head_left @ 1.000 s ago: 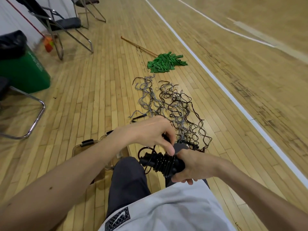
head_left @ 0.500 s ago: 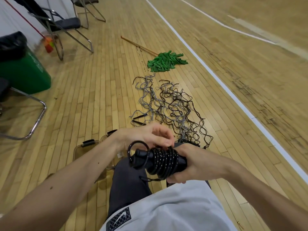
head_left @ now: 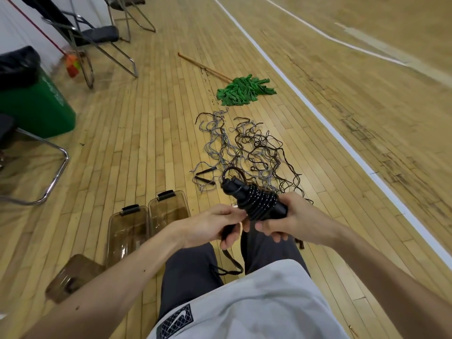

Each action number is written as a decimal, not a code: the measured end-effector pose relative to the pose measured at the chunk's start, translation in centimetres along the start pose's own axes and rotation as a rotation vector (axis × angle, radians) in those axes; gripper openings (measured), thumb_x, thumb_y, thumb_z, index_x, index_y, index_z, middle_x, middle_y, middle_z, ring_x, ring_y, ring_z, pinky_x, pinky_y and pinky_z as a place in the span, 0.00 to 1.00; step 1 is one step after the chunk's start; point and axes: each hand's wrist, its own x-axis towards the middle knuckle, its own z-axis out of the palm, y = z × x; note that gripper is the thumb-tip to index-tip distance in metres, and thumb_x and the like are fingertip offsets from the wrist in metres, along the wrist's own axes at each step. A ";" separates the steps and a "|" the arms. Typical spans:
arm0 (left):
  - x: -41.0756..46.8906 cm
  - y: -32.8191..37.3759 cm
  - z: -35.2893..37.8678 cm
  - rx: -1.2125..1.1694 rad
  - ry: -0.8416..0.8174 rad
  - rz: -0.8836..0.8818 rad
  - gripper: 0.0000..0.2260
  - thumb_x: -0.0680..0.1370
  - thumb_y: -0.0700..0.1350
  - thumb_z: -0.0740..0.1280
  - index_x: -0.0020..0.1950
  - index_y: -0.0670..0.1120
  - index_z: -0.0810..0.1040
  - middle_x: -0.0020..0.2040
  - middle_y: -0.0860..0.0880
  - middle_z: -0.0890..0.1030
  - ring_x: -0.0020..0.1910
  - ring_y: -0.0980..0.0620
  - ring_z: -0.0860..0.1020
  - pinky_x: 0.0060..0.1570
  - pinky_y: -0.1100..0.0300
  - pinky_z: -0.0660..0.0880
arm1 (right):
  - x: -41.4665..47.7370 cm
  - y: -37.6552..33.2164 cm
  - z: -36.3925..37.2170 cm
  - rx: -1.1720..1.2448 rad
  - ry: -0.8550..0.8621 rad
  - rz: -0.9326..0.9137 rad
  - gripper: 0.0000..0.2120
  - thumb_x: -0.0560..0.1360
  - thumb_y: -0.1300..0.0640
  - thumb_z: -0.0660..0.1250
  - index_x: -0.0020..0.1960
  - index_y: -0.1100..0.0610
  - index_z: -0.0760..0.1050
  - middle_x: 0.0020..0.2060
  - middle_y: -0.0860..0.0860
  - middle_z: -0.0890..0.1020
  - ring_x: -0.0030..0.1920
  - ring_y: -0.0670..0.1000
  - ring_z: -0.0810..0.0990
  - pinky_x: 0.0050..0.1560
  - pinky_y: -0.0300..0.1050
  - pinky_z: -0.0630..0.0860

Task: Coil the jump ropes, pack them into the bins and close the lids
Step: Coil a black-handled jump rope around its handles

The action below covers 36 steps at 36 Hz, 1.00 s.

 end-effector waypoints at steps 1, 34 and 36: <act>-0.1 -0.2 -0.1 0.012 -0.008 -0.004 0.15 0.86 0.49 0.55 0.49 0.41 0.75 0.31 0.46 0.73 0.30 0.51 0.71 0.36 0.59 0.70 | 0.1 0.2 -0.2 -0.003 0.020 0.009 0.05 0.76 0.62 0.73 0.43 0.59 0.78 0.32 0.52 0.81 0.31 0.51 0.79 0.30 0.40 0.74; -1.1 4.5 2.8 1.441 -0.028 0.144 0.11 0.84 0.55 0.60 0.56 0.50 0.78 0.46 0.53 0.78 0.49 0.50 0.77 0.44 0.52 0.76 | 0.5 3.0 0.6 -0.221 -0.167 0.447 0.07 0.76 0.60 0.72 0.51 0.62 0.78 0.31 0.52 0.80 0.27 0.51 0.77 0.27 0.40 0.74; -1.0 4.9 2.6 1.458 -0.031 0.156 0.12 0.83 0.55 0.61 0.56 0.51 0.79 0.46 0.52 0.79 0.49 0.50 0.77 0.44 0.52 0.75 | 0.5 2.7 0.9 -0.245 -0.186 0.453 0.11 0.76 0.60 0.72 0.54 0.66 0.78 0.32 0.53 0.81 0.27 0.52 0.77 0.27 0.40 0.74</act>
